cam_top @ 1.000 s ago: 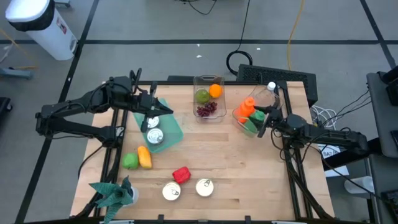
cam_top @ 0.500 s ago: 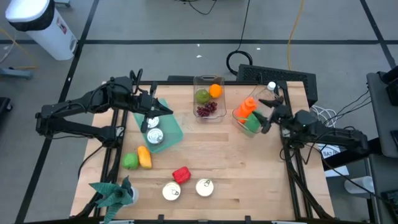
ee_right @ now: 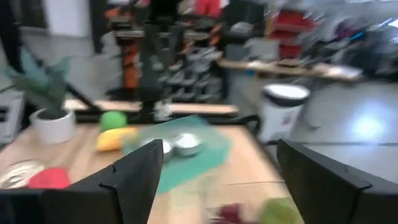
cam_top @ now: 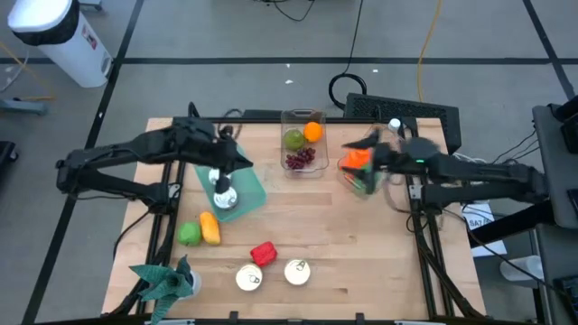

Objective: Pick & Place Food Item
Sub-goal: Put the red bell pepper into the left transparent bin

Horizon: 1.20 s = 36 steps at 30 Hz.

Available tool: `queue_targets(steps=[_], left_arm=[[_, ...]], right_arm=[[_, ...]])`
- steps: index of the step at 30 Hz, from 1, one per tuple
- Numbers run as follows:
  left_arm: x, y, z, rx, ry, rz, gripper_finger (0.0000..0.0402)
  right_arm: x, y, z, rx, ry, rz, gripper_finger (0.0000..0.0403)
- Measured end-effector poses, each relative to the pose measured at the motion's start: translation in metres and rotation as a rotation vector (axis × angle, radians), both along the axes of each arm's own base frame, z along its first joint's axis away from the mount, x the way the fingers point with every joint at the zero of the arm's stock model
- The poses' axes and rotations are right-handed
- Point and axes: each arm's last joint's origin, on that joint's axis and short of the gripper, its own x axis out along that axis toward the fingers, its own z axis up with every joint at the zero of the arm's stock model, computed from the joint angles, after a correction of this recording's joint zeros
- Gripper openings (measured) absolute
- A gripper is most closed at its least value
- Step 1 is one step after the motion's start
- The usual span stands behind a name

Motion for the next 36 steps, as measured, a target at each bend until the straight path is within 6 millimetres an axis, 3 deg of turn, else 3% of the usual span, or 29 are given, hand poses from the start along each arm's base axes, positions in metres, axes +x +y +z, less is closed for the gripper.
queue_targets(steps=[5,7,10,15,23,29,36], left_arm=[[0.014,0.002,-0.034,-0.039,0.079,0.02,0.0019],[0.018,0.003,-0.044,-0.052,0.034,0.032,0.0019],[0.005,0.006,-0.058,-0.07,-0.01,0.056,0.0007],[-0.017,0.007,-0.086,-0.162,-0.168,0.042,0.0008],[-0.028,0.008,-0.121,-0.152,-0.349,0.069,0.0008],[-0.032,0.007,-0.145,-0.202,-0.311,0.094,0.0003],[-0.035,0.004,-0.16,-0.223,-0.265,0.092,0.0013]], right_arm=[[0.055,-0.002,-0.029,0.021,0.081,0.113,0.0269],[0.07,0.002,-0.04,-0.005,0.102,0.141,0.0252],[0.086,0.006,-0.053,-0.03,0.122,0.168,0.0224],[0.096,0.015,-0.066,-0.033,0.158,0.206,0.0164],[0.104,0.02,-0.079,-0.055,0.201,0.229,0.0068],[0.11,0.021,-0.088,-0.083,0.22,0.238,0.001],[0.129,0.031,-0.117,-0.147,0.256,0.29,0.0008]])
